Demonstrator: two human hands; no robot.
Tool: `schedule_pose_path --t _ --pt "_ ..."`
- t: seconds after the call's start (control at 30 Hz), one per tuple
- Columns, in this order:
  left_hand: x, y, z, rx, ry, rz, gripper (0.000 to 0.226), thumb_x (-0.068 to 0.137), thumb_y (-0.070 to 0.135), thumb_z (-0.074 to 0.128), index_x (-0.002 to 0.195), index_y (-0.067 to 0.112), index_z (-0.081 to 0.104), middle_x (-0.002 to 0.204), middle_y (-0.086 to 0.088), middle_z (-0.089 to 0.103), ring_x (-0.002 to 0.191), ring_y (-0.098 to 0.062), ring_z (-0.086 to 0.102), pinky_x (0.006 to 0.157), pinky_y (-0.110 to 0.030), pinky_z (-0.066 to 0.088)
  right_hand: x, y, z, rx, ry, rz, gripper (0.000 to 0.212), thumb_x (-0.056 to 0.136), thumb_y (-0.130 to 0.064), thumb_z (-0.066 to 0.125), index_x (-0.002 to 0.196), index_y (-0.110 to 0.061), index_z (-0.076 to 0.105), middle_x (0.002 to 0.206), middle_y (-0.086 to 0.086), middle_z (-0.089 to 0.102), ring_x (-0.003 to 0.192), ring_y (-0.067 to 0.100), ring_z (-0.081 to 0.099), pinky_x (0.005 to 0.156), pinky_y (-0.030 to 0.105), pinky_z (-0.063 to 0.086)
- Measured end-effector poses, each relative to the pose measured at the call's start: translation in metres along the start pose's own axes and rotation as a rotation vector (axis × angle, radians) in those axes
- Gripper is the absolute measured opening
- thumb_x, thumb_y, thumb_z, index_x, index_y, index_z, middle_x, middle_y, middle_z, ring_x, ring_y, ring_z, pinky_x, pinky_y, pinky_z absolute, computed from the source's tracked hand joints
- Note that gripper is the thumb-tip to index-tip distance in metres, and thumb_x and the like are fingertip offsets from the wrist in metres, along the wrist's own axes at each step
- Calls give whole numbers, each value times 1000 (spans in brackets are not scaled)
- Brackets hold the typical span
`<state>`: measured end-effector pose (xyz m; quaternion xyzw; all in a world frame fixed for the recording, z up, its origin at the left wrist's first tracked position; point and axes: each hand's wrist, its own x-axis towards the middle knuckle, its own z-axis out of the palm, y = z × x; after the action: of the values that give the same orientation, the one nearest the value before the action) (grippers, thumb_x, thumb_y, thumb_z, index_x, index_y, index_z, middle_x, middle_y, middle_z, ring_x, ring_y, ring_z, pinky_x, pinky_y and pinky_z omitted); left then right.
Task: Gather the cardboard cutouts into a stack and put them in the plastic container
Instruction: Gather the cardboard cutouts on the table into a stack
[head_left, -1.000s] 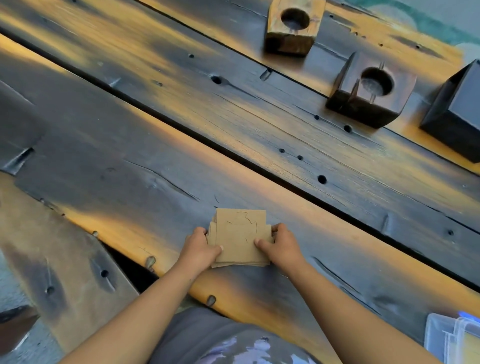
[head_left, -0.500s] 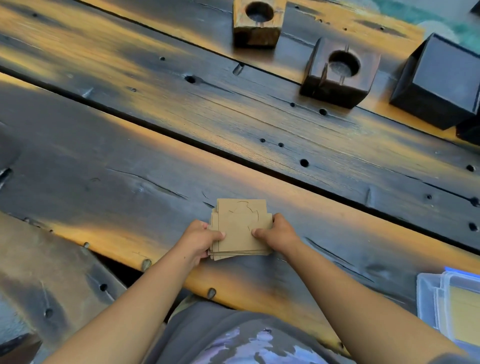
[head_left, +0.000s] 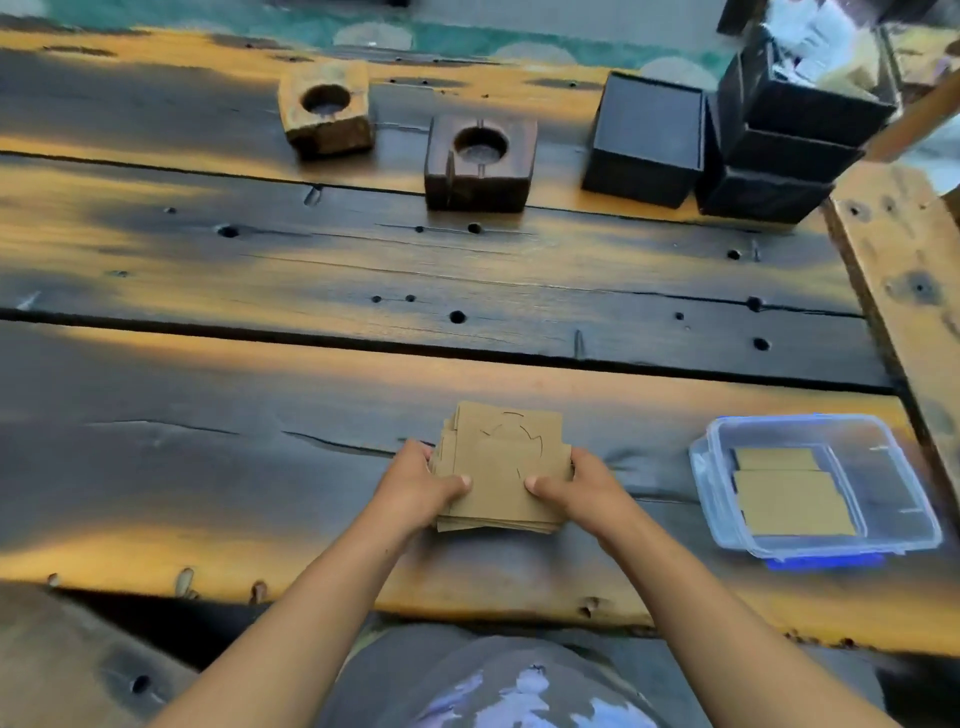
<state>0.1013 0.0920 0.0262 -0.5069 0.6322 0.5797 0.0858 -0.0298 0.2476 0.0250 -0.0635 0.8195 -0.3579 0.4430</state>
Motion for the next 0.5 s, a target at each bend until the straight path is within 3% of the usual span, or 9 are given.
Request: schedule_pose_path --t 0.13,0.23,0.37,0.5 --pt "-27 24 76 90 -37 77 35 77 26 77 102 14 56 102 -8 68 95 -26 67 87 -49 57 -21 43 -74 -17 104 -25 31 79 -26 76 106 -22 60 116 5 67 105 23 64 98 42 50" --pt "-49 39 134 195 -39 138 34 77 29 77 100 17 55 100 -2 66 94 -22 65 89 -45 56 -36 79 -127 -43 161 -27 46 76 -32 77 114 -12 62 122 8 65 109 26 63 98 42 51" --pt "-76 59 202 360 -73 254 14 81 25 74 85 24 61 96 -2 71 84 -17 65 79 -34 55 -57 124 -186 -138 245 -15 52 76 -42 75 114 -10 59 121 10 57 105 27 61 88 36 51" --pt "-98 75 245 472 -89 304 27 82 24 71 107 16 68 103 -4 73 95 -23 67 87 -38 55 -70 150 -225 -122 278 -4 52 77 -41 75 113 -8 57 121 10 56 102 26 59 84 34 50"
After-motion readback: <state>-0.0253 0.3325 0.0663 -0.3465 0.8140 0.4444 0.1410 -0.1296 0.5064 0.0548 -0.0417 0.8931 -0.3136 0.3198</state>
